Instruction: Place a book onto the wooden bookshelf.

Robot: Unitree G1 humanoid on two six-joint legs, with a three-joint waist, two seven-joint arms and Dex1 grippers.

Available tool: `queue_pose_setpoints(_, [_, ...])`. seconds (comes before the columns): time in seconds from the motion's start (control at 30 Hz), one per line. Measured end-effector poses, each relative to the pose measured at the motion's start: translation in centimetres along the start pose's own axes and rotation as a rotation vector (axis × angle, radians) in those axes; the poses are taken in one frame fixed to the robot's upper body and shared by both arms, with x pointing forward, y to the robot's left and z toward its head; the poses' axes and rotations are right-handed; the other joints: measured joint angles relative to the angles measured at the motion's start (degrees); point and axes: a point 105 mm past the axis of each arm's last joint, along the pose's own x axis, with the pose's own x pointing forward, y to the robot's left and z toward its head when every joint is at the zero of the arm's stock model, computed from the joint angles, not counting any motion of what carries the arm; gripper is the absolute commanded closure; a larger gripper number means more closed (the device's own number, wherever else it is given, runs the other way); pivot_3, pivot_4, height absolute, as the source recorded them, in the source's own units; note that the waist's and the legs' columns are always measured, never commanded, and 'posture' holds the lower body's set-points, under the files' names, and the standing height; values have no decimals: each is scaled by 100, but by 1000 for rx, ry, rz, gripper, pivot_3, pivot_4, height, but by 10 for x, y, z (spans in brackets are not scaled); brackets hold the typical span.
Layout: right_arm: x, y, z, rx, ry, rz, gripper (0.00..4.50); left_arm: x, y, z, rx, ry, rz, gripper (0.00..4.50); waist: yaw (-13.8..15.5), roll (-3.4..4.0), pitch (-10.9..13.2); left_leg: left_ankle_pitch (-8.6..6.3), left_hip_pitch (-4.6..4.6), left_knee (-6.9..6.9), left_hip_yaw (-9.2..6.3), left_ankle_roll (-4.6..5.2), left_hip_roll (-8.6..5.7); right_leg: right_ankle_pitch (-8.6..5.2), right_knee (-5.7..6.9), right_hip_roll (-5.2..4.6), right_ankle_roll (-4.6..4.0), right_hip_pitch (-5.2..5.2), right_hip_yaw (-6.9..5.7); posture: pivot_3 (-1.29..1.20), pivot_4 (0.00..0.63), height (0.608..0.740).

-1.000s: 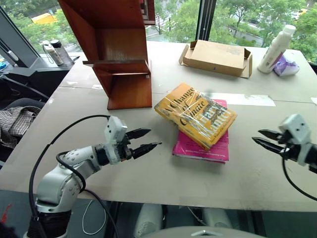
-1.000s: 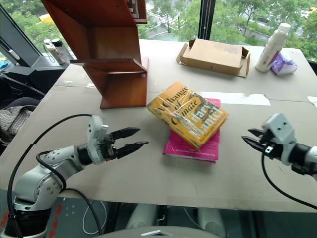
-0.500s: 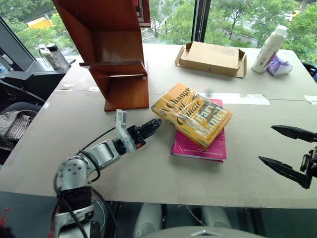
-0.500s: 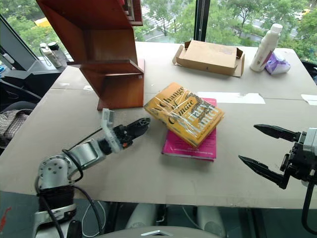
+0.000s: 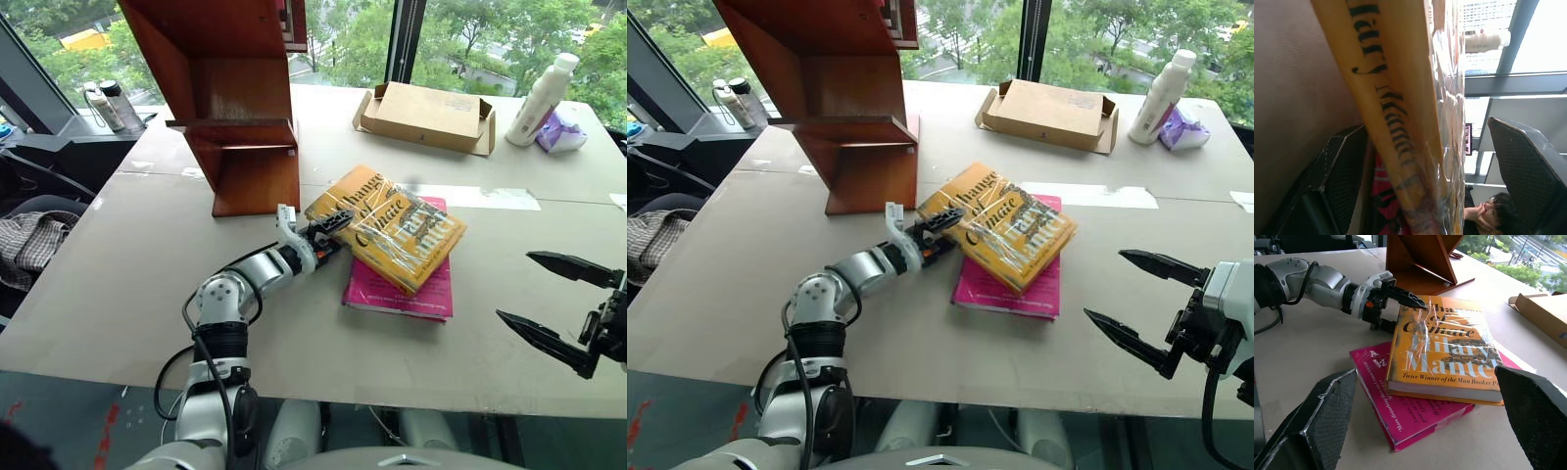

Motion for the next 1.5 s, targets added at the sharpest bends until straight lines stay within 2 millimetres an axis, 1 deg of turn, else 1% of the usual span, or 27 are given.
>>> queue_pose_setpoints(0.03, [0, 1, 0, -2, 2, -5, 0, 1, 0, 0, 0, 3, -8, 2399, -1, 0, 0, 0, -2, 0, -3, 0, 1, 0, -1, 0, 0, 0, -3, 0, 150, 740])
queue_pose_setpoints(0.13, [1, 2, 1, -7, 4, -8, 0, 4, -6, 0, 14, 1, -53, 3748, 4, 0, -1, 0, -8, 1, -12, 0, 1, 0, -4, -2, 0, 0, -12, 0, 150, 740])
queue_pose_setpoints(0.17, [1, 2, 1, -8, 4, -9, 0, 4, -6, 0, 16, 0, -52, 4044, 3, -1, -1, 0, -10, 1, -12, 0, 1, 0, -6, -3, 0, 0, -12, 0, 150, 740])
queue_pose_setpoints(0.2, [2, 2, 1, -6, 3, -14, 0, 4, -6, 1, 23, -6, -55, 4185, 0, -1, -1, 0, -13, 2, -14, 0, 1, 0, -8, -4, 0, -1, -13, 0, 150, 740])
queue_pose_setpoints(0.27, [3, 1, 1, -5, -3, -16, 0, 2, -8, 3, 41, -13, -61, 4232, 0, -2, -1, 0, -18, 3, -17, 0, 2, 0, -11, -5, 0, -2, -16, 0, 150, 740])
queue_pose_setpoints(0.33, [5, 0, 3, 0, -35, -25, 0, -5, -20, 8, 137, -21, -82, 4244, -18, -12, 5, 1, -28, 2, -19, -1, 7, 1, -10, -3, -2, -15, -19, 0, 150, 740])
queue_pose_setpoints(0.4, [7, -3, 3, 27, -77, -37, 0, -15, -48, 17, 300, -25, -136, 4249, -16, -17, 9, 1, -30, 1, -18, -1, 13, 2, -10, 0, -2, -19, -20, 0, 150, 740])
queue_pose_setpoints(0.47, [8, -11, 3, 51, -123, -67, 0, -22, -87, 23, 480, -8, -222, 4249, 5, -16, 9, 1, -32, 1, -19, -1, 10, 1, -12, -1, -2, -18, -24, 0, 150, 740])
queue_pose_setpoints(0.5, [10, -15, 6, 61, -162, -78, 0, -26, -109, 21, 589, 11, -278, 4249, 10, -17, 10, 1, -32, 1, -20, -1, 9, 1, -16, -2, -2, -15, -25, 0, 150, 740])
queue_pose_setpoints(0.57, [11, -24, 13, 77, -242, -103, 0, -30, -143, 17, 795, 55, -350, 4249, 11, -17, 11, 1, -34, 1, -21, -1, 2, 1, -23, -2, -2, -13, -26, 0, 150, 740])
queue_pose_setpoints(0.6, [11, -28, 15, 82, -270, -113, 0, -30, -153, 16, 857, 65, -367, 4249, 6, -17, 12, 1, -36, 1, -20, -1, 0, 2, -27, -2, -2, -13, -25, 0, 150, 740])
queue_pose_setpoints(0.63, [12, -36, 23, 85, -329, -131, 0, -31, -177, 18, 1005, 61, -406, 4249, -1, -17, 12, 1, -35, 1, -19, 0, -3, 2, -29, -2, -1, -13, -23, 0, 150, 740])
queue_pose_setpoints(0.67, [12, -38, 24, 84, -339, -135, 0, -33, -185, 19, 1044, 49, -419, 4249, -1, -12, 9, 1, -34, -3, -18, 0, -6, 2, -33, -2, -1, -13, -21, 0, 150, 740])
queue_pose_setpoints(0.7, [13, -40, 28, 87, -366, -139, 0, -37, -199, 23, 1164, 19, -443, 4249, -14, -8, 8, 0, -30, -8, -15, 0, -5, 1, -35, 0, -1, -12, -17, 0, 150, 740])
queue_pose_setpoints(0.73, [14, -46, 31, 92, -397, -144, 0, -40, -210, 30, 1344, -3, -422, 4249, -37, -12, 19, 1, -34, -8, -13, -1, -8, 2, -36, 12, -1, -18, -16, 0, 150, 740])
queue_pose_setpoints(0.77, [14, -49, 32, 90, -410, -151, 0, -41, -217, 34, 1426, -28, -411, 4249, -38, -7, 20, 1, -34, -14, -12, -1, -10, 2, -40, 12, -2, -19, -15, 0, 150, 740])
queue_pose_setpoints(0.83, [16, -58, 36, 90, -452, -161, 0, -46, -240, 44, 1707, -108, -381, 4249, -36, -3, 29, 1, -38, -17, -13, -1, -10, 2, -45, 14, -1, -22, -16, 0, 150, 740])
queue_pose_setpoints(0.87, [16, -63, 39, 84, -474, -164, 0, -51, -251, 47, 1864, -151, -373, 4249, -23, 2, 31, 1, -37, -19, -11, -1, -10, 3, -45, 13, -1, -22, -14, 0, 150, 740])
queue_pose_setpoints(0.9, [18, -68, 43, 75, -496, -163, 0, -56, -262, 50, 2094, -179, -336, 4249, -16, 4, 32, 1, -37, -24, -7, -1, -10, 2, -54, 13, 0, -22, -11, 0, 150, 740])
queue_pose_setpoints(0.97, [24, -74, 46, 70, -521, -150, 0, -60, -275, 56, 2333, -199, -261, 4249, -6, 4, 33, 0, -40, -23, -3, 0, -11, 2, -58, 12, 1, -23, -10, 0, 150, 740])
queue_pose_setpoints(1.07, [34, -84, 45, 65, -541, -120, 0, -68, -283, 72, 2562, -168, -129, 4249, -5, 5, 37, 0, -43, -19, 17, 1, -10, 2, -60, 12, 3, -23, -10, 0, 150, 740])
queue_pose_setpoints(1.13, [42, -88, 42, 69, -544, -97, 0, -73, -279, 81, 2643, -85, -38, 4249, -7, 7, 38, 0, -44, -18, 32, 2, -7, 3, -60, 10, 4, -24, -9, 0, 150, 740])
queue_pose_setpoints(1.2, [51, -89, 37, 76, -544, -65, 0, -78, -268, 92, 2678, 24, 71, 4249, -10, 9, 40, 0, -45, -18, 34, 2, 10, 13, -58, 14, 23, -27, -9, 0, 150, 740])
queue_pose_setpoints(1.3, [58, -88, 37, 65, -552, -31, 0, -88, -252, 112, 2654, 159, 247, 4249, -12, 14, 46, 0, -53, -14, 38, 2, 20, 15, -51, 20, 26, -38, -9, 0, 150, 740])
queue_pose_setpoints(1.37, [60, -91, 42, 42, -565, -18, 0, -98, -243, 129, 2604, 241, 436, 4249, -14, 14, 49, 0, -53, -13, 39, 2, 19, 14, -51, 22, 27, -39, -9, 0, 150, 740])
queue_pose_setpoints(1.4, [60, -91, 43, 28, -564, -11, 0, -100, -239, 133, 2575, 274, 484, 4249, -14, 14, 49, 0, -53, -13, 39, 2, 20, 14, -51, 23, 27, -38, -9, 0, 150, 740])
queue_pose_setpoints(1.5, [61, -92, 44, -9, -548, 5, 0, -100, -232, 134, 2551, 386, 556, 4249, -23, 15, 49, 0, -46, -12, 44, 2, 21, 14, -45, 22, 27, -37, -5, 0, 150, 740])
